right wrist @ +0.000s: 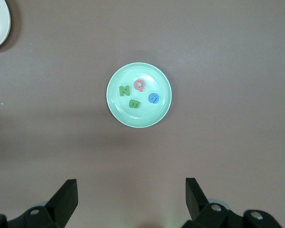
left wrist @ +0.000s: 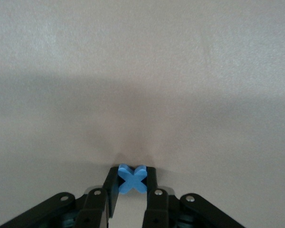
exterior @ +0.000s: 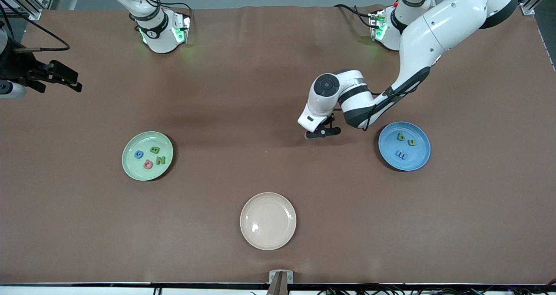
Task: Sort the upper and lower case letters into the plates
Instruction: 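Carry the blue x over the blue plate with the left gripper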
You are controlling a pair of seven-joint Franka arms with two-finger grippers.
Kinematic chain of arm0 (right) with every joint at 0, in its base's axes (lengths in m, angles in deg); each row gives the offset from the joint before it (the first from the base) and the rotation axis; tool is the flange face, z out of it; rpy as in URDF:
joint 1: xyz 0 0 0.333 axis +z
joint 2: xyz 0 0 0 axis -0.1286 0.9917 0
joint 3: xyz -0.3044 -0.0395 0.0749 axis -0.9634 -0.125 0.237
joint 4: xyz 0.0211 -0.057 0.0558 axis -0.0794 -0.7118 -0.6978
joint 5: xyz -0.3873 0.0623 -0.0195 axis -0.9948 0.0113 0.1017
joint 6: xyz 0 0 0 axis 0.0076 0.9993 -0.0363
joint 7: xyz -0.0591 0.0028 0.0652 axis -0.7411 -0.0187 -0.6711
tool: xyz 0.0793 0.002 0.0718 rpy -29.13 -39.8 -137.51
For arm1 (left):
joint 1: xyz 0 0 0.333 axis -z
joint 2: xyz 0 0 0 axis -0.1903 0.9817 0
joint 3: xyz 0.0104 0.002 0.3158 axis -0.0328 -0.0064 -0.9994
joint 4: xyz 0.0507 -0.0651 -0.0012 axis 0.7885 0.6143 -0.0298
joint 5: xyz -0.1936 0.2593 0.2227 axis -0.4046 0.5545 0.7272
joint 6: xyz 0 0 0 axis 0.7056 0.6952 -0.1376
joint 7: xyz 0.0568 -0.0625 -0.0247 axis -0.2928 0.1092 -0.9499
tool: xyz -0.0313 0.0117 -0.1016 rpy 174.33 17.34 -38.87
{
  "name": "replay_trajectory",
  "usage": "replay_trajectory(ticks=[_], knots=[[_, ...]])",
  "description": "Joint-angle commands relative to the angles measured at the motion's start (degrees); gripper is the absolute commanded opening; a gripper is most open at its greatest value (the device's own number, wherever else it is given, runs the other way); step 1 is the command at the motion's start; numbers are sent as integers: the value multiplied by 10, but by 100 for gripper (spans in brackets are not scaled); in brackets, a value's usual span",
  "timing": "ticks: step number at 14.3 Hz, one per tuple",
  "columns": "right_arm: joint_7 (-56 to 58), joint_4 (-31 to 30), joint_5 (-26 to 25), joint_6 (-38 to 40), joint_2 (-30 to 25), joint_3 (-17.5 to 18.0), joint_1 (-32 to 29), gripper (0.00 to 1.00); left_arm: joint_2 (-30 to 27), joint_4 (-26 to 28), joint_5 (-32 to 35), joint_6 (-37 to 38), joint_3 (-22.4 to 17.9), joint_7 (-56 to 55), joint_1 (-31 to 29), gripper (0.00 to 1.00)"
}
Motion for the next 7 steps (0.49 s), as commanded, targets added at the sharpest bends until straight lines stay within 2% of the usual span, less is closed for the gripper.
replay_trajectory(ticks=[1, 4, 7], knots=[[-1, -16, -6, -8, -17, 1, 0, 100, -23, 0, 16, 4, 1, -5, -4, 14], [-1, -16, -6, -12, -17, 1, 0, 100, -36, 4, 16, 49, 25, 31, -28, 13], [-1, -16, -7, -16, -16, 1, 0, 100, -37, 41, 19, 70, 102, 107, -149, 13]])
